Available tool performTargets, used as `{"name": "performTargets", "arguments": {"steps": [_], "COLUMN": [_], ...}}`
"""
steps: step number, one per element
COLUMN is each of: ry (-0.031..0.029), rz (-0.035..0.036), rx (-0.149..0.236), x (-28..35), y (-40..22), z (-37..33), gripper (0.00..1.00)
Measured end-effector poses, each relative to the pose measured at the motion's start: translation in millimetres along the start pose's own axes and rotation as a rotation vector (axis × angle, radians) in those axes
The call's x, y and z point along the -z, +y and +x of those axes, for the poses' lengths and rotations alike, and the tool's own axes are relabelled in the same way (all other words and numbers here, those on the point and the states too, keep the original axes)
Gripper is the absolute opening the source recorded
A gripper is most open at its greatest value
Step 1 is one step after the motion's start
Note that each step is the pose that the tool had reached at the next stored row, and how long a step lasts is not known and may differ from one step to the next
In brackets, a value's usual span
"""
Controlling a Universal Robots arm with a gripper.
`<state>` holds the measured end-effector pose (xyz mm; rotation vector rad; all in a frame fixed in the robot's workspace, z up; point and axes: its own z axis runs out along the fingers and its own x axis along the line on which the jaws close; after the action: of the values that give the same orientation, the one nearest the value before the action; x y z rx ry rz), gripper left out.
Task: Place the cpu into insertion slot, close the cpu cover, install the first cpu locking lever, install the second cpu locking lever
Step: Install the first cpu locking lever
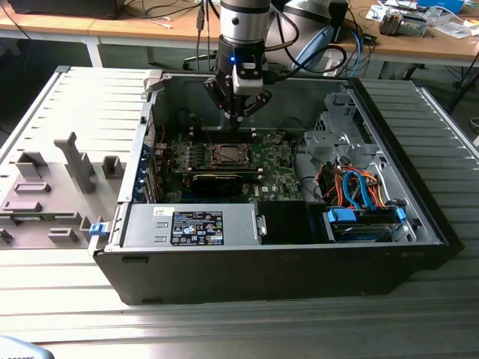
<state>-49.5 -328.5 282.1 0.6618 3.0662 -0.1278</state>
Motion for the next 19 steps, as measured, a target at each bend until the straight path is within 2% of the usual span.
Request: {"name": "performTargets", "arguments": {"steps": [19], "ry": [-0.0022], "rz": [-0.0005], "rx": [0.028], "x": [-0.2], "y": [0.0], "z": [0.0], "gripper": [0.11]}}
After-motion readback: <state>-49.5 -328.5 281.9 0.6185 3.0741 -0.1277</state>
